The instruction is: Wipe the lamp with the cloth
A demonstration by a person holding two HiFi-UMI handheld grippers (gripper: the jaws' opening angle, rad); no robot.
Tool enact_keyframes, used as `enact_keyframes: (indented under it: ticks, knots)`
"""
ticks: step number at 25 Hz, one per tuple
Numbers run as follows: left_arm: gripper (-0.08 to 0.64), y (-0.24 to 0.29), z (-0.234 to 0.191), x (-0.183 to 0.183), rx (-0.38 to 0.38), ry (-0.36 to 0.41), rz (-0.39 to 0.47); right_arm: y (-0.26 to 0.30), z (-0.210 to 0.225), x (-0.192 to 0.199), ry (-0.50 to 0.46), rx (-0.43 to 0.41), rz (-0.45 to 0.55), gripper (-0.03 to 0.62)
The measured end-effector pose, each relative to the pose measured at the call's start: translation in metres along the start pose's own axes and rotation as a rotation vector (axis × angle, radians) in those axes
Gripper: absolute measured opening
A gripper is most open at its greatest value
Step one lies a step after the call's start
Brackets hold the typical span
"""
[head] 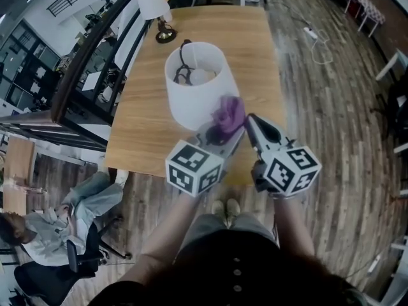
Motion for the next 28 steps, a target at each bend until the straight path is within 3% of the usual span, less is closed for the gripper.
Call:
enact_keyframes:
  ticks: [16,28]
  knots:
    - [0.078,-0.013,0.004,-0.09,-0.041,0.193,0.154,-0.009,-0.012,-0.062,-0.084,-0.019,0.152,0.012]
    - [0.078,-0.02,-0.007,-0.143,-0.13,0.288,0.261,-0.004,-0.009,-0.09,-0.138,-0.027,0.187,0.012]
Point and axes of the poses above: the fingertips, and each gripper's own axes: y forward along the fingers, z to its right, x out of its underside, the point moved 7 cm from there along -y, backward along the fingers, and after that the axes turned 7 degrees about -z, right-handed, at the moved point
